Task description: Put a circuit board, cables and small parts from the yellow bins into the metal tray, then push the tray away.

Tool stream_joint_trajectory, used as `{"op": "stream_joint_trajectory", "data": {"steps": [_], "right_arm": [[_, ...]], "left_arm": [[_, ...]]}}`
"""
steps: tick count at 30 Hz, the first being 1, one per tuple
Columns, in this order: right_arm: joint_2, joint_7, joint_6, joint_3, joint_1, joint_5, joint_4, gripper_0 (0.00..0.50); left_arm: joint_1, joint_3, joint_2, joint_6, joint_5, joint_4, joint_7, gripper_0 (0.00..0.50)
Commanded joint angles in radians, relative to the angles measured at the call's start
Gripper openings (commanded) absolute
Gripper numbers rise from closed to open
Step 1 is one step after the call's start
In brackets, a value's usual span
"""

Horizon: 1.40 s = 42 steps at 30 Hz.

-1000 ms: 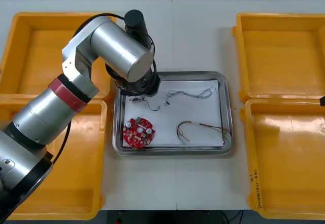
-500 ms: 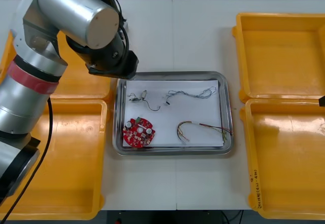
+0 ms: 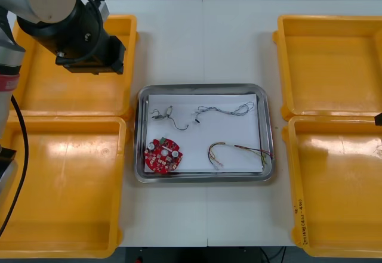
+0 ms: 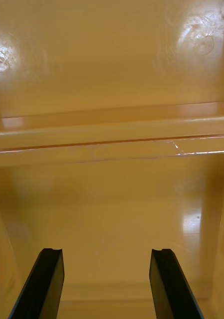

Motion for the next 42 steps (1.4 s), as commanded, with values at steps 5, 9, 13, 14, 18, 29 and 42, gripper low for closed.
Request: {"op": "stream_joint_trajectory", "data": {"steps": [5,9,13,14,18,29,42], "right_arm": [[0.001,-0.045,0.004,0.000,0.011,-0.005,-0.021,0.500],[0.001,-0.046,0.004,0.001,0.011,-0.003,-0.021,0.500],[0.001,-0.051,0.004,0.001,0.013,-0.006,-0.021,0.500],[0.001,-0.053,0.004,0.001,0.011,-0.006,-0.021,0.500],[0.001,-0.057,0.004,0.000,0.011,-0.008,-0.021,0.500],[-0.001,-0.048,0.004,0.003,-0.027,-0.023,-0.021,0.500],[-0.001,-0.054,0.004,0.156,-0.160,-0.061,-0.026,0.500]], "left_arm": [[0.052,0.124,0.078,0.008,0.021,-0.066,-0.130,0.500],[0.097,0.155,0.096,0.008,0.029,-0.094,-0.144,0.500],[0.141,0.184,0.113,0.008,0.036,-0.123,-0.158,0.500],[0.166,0.196,0.124,0.008,0.041,-0.137,-0.163,0.500],[0.210,0.227,0.138,0.008,0.049,-0.160,-0.178,0.500],[0.331,0.348,0.152,0.008,0.068,-0.241,-0.302,0.500],[0.516,0.425,0.159,0.008,0.059,-0.359,-0.339,0.500]]}}
